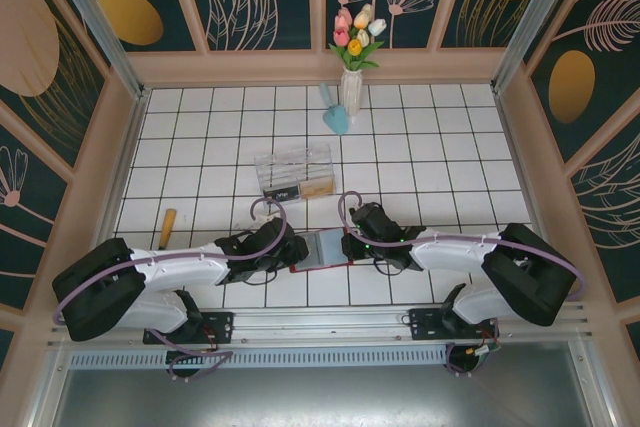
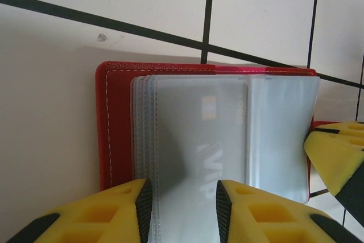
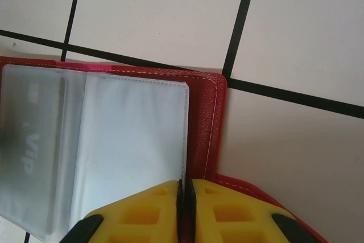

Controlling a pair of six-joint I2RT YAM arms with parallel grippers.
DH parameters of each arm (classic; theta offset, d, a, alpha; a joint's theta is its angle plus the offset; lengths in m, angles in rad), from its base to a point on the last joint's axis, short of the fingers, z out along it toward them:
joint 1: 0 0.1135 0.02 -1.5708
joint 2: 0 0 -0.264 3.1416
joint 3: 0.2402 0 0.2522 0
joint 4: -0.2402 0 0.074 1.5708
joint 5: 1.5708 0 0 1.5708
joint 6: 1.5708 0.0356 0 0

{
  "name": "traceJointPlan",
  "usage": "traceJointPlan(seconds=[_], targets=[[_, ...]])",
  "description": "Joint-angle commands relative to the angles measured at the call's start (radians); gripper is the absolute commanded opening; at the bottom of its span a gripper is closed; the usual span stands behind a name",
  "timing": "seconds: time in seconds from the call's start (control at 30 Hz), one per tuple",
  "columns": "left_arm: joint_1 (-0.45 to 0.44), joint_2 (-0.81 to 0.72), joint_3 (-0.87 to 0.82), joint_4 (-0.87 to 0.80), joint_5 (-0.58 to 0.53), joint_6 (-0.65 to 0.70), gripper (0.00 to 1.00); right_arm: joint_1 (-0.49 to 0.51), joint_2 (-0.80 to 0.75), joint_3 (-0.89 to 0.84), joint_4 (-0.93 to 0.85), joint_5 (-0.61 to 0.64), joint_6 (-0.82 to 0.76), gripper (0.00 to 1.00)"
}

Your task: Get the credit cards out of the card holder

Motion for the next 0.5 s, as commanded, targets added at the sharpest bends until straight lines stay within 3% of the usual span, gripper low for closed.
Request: traceJointPlan(seconds=[0.0,0.3,0.47], targets=[[0.004,0.018,0.003,-0.022,-0.006,0.006,0.38,0.005,0.021,-0.005,-0.017,0.008,0.006,0.15],[0.005,0.043,0.017,-0.013,0.007,0.017,0.38,0.005,0.02,-0.008,-0.013,0.007,0.006,0.15],[0.004,0.03,0.02,0.074,0.043,0.037,0.38,0.006,0.024,-0.013,-0.008,0.008,0.007,0.15]])
